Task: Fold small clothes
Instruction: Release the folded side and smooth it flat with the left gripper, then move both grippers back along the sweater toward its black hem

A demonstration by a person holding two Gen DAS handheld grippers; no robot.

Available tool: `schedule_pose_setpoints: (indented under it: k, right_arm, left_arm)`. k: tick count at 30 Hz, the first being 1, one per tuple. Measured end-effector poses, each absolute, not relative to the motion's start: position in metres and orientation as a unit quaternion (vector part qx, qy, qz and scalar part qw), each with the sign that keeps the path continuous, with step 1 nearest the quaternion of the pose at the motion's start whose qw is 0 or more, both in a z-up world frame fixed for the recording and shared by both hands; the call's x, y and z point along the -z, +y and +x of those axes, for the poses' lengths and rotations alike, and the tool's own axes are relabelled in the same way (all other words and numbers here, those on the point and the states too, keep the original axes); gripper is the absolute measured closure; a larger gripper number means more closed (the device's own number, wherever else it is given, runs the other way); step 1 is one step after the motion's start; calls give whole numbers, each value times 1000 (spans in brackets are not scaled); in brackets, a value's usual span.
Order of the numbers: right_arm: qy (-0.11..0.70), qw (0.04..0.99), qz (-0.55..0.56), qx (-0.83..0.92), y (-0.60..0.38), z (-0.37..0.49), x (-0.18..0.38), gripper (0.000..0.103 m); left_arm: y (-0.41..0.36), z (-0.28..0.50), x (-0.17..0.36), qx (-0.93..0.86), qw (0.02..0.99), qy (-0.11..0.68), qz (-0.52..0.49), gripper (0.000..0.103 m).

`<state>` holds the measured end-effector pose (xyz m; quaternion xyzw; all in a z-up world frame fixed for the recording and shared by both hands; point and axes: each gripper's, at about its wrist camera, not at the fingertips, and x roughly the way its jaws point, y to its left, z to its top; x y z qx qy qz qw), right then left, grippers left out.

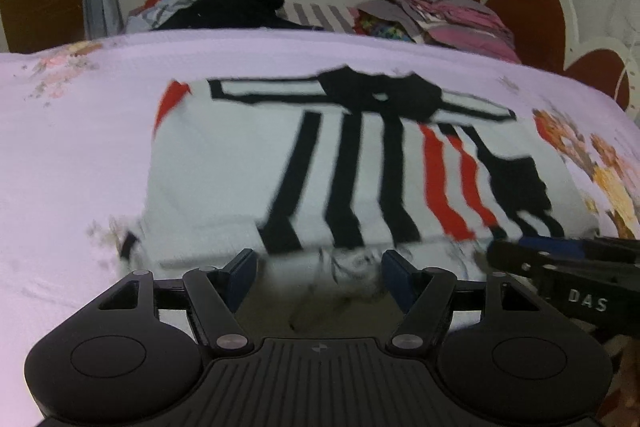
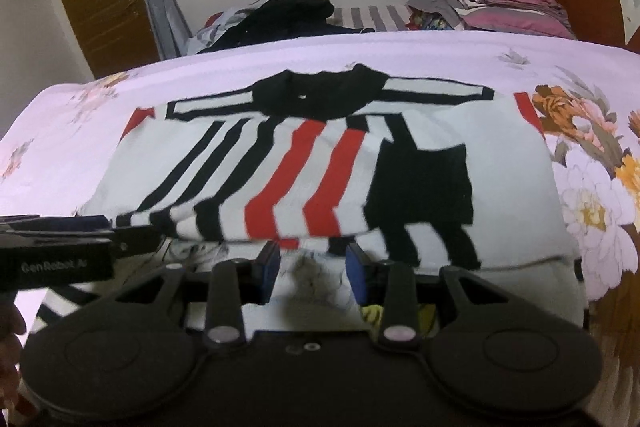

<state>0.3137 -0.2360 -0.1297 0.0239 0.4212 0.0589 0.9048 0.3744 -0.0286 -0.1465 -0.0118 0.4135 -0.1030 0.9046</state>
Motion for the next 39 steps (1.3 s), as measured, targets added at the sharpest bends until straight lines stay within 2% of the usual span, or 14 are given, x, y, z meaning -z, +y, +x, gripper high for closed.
schedule_pose_setpoints:
  k: [9,19,31,39]
  right_arm:
    - [442,895,9,-61,-241,294,140,68]
    - [449,893,8,-38,-273,271,139,68]
    - [451,884,14,-120,-244,247,130,66]
    - [461,880,-6,-115,-263,235,138,67]
  left_arm:
    - [-36,350,167,101,897,431,11,34]
    - [-21,335,164,81,894,442,4,34]
    - [-48,300,157,99,887,452,3,34]
    - [-44,283,164,71,889,453,15,34]
